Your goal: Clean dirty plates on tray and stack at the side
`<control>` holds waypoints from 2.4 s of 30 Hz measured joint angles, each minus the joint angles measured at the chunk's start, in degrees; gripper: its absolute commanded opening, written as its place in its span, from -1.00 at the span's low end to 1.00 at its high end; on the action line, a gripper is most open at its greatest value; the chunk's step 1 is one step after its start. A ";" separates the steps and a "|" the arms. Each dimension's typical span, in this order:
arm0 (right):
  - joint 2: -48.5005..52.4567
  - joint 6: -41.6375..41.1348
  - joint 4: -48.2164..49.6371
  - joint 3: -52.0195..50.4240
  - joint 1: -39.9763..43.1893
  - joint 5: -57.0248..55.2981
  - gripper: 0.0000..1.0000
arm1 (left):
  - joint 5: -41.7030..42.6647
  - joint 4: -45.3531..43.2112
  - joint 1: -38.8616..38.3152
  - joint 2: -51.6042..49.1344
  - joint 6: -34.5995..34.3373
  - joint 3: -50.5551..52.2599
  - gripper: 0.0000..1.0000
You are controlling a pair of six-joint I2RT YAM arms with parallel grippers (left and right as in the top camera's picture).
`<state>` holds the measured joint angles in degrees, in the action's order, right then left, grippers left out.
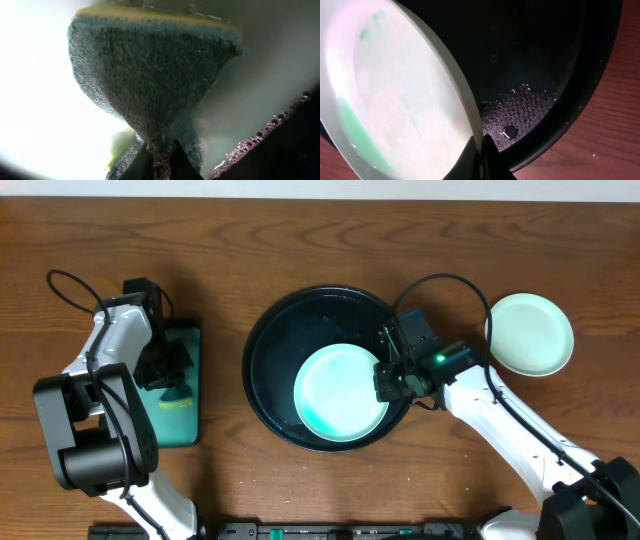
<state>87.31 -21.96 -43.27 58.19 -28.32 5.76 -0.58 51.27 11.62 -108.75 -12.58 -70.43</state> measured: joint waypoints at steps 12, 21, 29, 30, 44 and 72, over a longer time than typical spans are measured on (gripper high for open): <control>0.00 0.04 0.00 0.00 0.00 0.28 -0.97 | 0.26 -1.99 -1.53 15.23 0.00 -0.02 -0.86; 4.50 -1.36 3.15 0.00 0.00 5.81 -0.97 | 5.62 -0.11 -11.47 25.70 0.24 -0.02 -0.86; 10.14 -1.79 5.49 0.00 0.00 11.67 -0.97 | 11.34 -0.76 -23.87 24.00 0.66 -0.02 -0.86; 10.14 -1.86 5.70 0.00 0.00 11.89 -0.98 | 11.91 -0.98 -25.07 23.50 0.66 -0.02 -0.85; 10.14 -2.67 6.03 0.00 0.00 12.68 -0.98 | 21.22 -6.36 -35.04 7.93 0.66 -0.02 -0.85; 10.14 -4.70 6.58 0.00 0.00 10.69 -0.97 | 27.28 1.88 -38.27 5.03 4.07 -0.02 -0.86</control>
<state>97.45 -26.65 -36.69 58.19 -28.32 16.45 26.70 53.15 -26.65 -103.72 -8.51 -70.46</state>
